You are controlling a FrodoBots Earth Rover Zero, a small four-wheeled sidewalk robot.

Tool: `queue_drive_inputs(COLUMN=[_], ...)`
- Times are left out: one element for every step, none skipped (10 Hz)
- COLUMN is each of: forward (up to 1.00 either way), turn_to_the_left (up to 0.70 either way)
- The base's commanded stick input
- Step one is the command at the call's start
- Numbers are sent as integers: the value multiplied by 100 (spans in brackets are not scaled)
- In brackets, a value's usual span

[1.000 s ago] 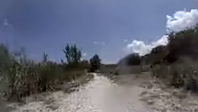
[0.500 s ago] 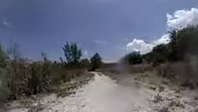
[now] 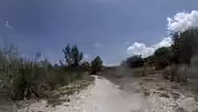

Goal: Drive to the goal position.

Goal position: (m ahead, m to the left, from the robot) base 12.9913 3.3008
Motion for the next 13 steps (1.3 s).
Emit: queue_drive_inputs(forward=[85,85,85,85,85,85,85,85,85,85,85,85,85], turn_to_the_left=[-1,10,32,27,10,-1,-1,-1,-1,-1,-1,-1,-1])
